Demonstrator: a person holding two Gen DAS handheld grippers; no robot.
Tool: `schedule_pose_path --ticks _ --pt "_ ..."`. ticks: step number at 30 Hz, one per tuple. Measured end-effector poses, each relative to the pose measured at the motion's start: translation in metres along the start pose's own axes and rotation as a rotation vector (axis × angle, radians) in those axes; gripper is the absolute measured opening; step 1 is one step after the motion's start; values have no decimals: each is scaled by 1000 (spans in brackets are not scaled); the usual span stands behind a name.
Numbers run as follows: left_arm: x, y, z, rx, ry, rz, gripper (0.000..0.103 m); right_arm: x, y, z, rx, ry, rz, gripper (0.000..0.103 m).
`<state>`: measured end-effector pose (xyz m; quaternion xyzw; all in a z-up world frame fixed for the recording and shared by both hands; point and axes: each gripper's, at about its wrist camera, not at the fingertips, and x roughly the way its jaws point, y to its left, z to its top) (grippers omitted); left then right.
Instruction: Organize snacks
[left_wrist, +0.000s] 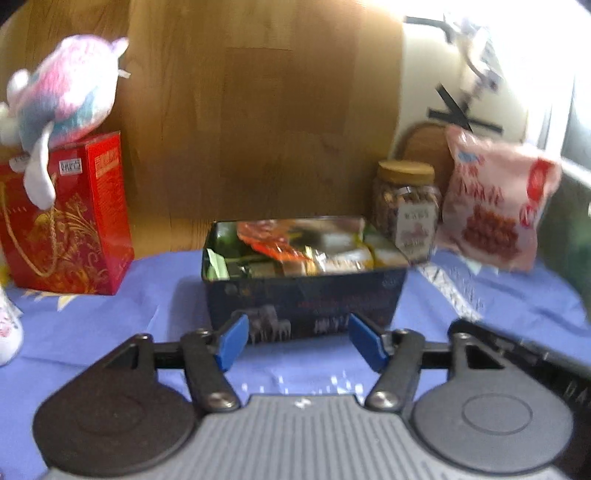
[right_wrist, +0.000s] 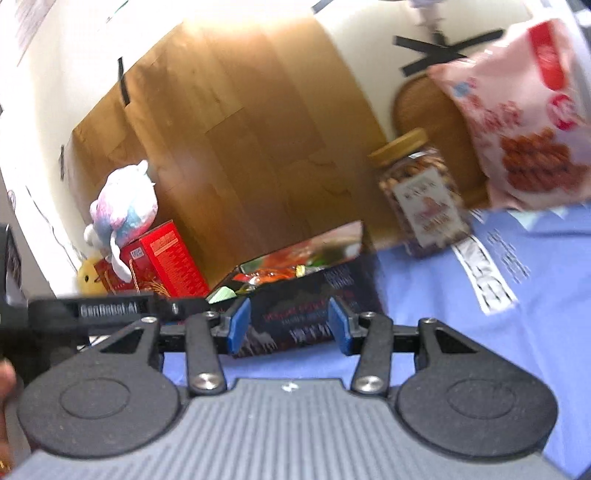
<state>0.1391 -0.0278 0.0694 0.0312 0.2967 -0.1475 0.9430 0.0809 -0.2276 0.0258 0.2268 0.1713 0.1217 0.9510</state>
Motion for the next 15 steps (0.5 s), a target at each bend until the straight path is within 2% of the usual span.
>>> schedule_pose_path --ticks 1,3,6,7,8,9,11,15 --pt "-4 -8 -6 22 -6 22 75 -4 0 -1 15 0 -4 50" --pt "-10 -23 -16 50 -6 49 76 -15 0 -5 34 3 -17 50" --pt "-18 -36 -26 45 6 49 78 -24 0 -7 65 16 -31 50" --pt "-21 -40 -29 40 8 59 84 -29 0 -9 76 17 -32 50" --pt "-24 -42 -31 39 9 70 96 -33 0 -10 83 18 -32 50" --pt "-26 -45 -33 38 7 85 101 -37 0 -11 87 20 -35 50" --pt "-33 -52 -36 47 -5 122 103 -43 1 -14 86 27 -41 51" --pt "-41 -58 -37 54 -3 146 103 -53 1 -16 89 40 -53 52"
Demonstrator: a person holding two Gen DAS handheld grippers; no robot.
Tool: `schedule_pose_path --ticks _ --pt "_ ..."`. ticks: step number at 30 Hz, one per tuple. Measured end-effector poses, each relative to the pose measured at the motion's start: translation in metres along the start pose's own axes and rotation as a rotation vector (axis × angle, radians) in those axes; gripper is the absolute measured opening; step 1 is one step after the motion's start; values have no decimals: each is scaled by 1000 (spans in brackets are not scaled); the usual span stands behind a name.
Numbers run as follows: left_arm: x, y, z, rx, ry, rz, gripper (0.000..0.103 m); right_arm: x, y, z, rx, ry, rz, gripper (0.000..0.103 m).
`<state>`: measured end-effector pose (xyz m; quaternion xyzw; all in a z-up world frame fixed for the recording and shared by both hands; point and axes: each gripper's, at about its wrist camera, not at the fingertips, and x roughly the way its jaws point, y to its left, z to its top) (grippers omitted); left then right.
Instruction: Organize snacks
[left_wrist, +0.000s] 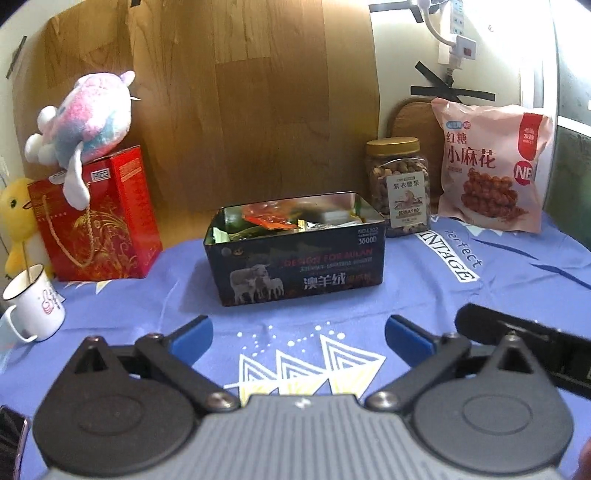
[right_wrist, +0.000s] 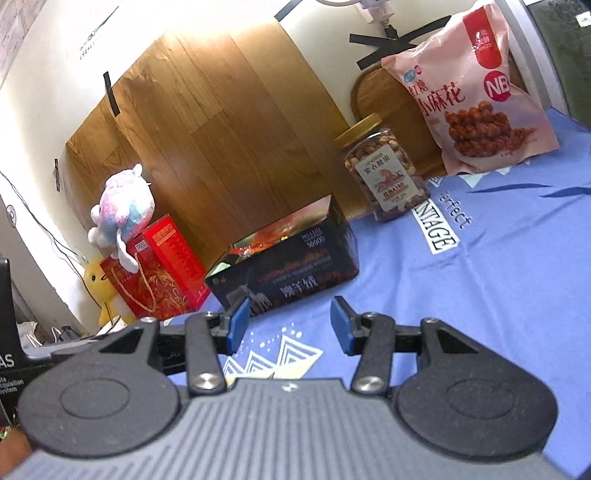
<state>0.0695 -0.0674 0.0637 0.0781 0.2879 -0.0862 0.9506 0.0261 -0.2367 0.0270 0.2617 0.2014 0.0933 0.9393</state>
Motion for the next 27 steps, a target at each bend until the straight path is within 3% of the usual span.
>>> schedule_pose_path --ticks 8,27 --pt "-10 -7 -2 12 -29 39 103 -7 -7 1 27 39 -50 63" --pt "-28 -16 0 45 -100 132 103 -32 6 2 -37 -21 -79 65"
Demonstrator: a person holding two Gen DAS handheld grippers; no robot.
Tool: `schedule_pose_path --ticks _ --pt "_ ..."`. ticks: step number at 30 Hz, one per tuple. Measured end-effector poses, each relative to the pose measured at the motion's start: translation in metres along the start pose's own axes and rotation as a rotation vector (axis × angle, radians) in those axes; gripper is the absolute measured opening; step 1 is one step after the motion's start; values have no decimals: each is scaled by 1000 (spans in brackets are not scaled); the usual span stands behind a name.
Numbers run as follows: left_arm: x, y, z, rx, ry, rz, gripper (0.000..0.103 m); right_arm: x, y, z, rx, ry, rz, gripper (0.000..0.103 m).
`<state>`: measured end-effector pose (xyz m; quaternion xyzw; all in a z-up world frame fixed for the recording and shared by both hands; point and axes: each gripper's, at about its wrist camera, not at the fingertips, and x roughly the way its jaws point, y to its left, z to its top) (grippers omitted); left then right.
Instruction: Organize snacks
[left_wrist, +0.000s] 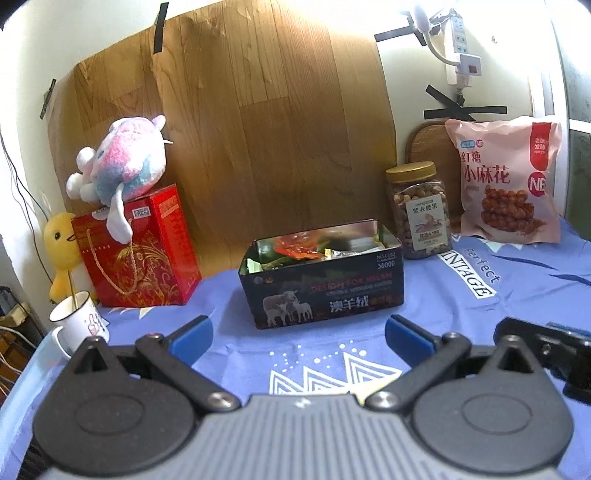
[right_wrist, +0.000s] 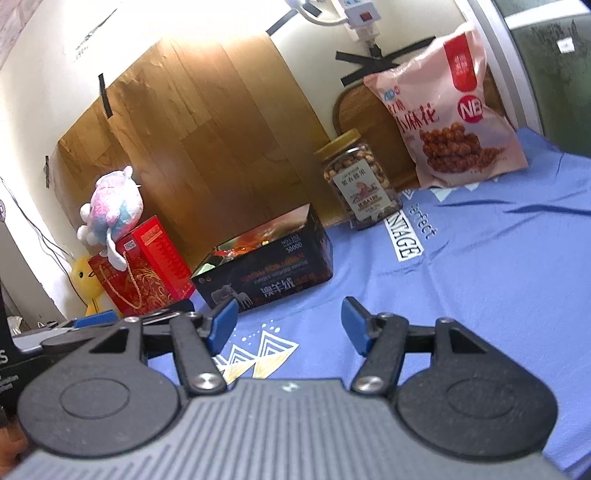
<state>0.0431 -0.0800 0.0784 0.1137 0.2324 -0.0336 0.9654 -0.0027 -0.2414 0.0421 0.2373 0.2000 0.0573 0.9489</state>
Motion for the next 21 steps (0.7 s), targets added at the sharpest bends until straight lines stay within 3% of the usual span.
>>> schedule_pose_path --ticks 21 --pt "-8 11 -3 -8 -7 66 103 -12 5 -3 6 -37 30 66"
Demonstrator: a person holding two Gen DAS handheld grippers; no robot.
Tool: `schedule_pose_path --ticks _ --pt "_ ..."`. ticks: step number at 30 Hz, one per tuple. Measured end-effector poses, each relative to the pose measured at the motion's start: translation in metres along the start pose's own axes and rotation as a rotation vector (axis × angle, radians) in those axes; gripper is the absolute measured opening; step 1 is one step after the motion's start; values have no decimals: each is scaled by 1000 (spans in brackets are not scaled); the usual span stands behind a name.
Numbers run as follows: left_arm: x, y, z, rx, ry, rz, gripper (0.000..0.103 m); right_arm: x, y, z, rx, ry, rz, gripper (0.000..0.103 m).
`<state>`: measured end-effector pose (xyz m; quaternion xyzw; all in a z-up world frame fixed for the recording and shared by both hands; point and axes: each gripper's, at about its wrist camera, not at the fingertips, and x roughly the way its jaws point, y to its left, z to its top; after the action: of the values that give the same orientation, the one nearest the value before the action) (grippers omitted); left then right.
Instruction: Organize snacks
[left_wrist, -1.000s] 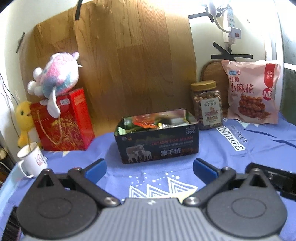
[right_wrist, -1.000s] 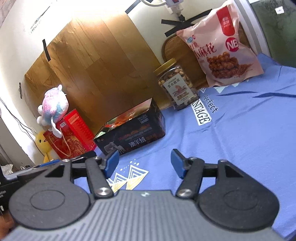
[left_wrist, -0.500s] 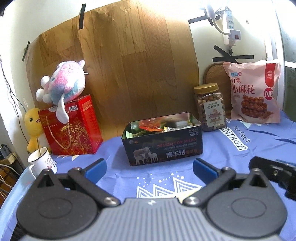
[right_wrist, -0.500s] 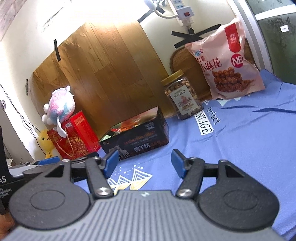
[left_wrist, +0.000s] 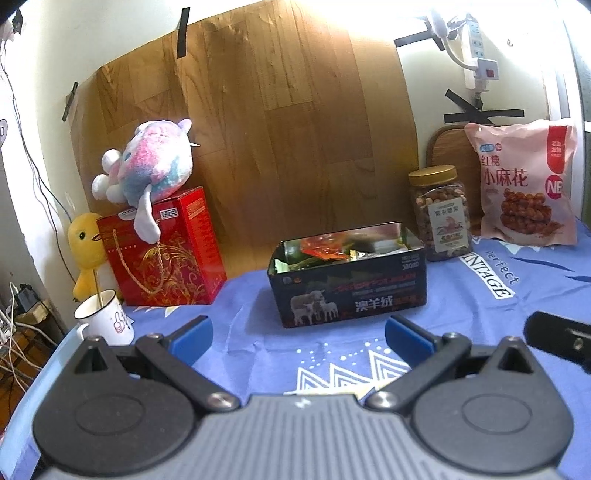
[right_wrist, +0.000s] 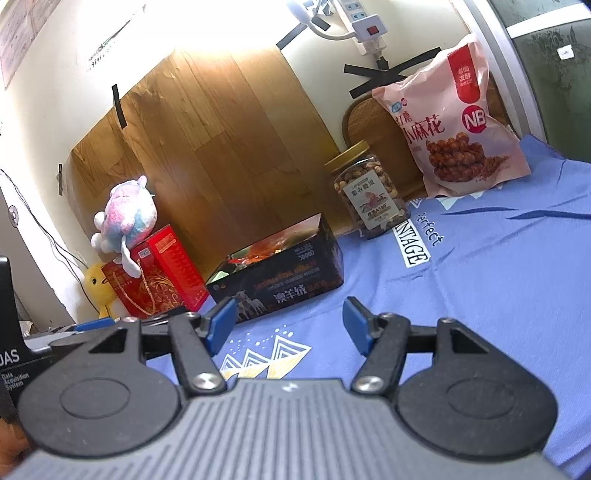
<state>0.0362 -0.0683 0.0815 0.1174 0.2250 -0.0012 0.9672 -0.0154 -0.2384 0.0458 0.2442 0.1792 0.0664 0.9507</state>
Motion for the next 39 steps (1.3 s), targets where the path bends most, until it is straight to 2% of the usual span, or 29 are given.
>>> schedule_pose_path --ticks 10,18,20,23,26,31,39 --pt "7 -6 -3 21 32 8 103 4 -4 -5 10 20 5 67" --pt "10 -5 -3 23 24 12 103 4 -6 -5 8 16 -6 68" --pt "9 -4 -4 6 14 -11 103 6 -6 -7 -2 28 -13 68" --pt "9 -2 -4 -40 15 -112 103 11 -7 -9 -20 65 -36 68" --pt "8 -4 -6 -72 17 -173 103 3 -16 -16 -16 75 -70 68" --pt "-3 -22 -14 -61 -4 -203 103 -20 -38 -29 28 89 -143 68" --pt "-11 -35 -26 -24 -13 -205 103 -40 -46 -33 45 77 -173 68"
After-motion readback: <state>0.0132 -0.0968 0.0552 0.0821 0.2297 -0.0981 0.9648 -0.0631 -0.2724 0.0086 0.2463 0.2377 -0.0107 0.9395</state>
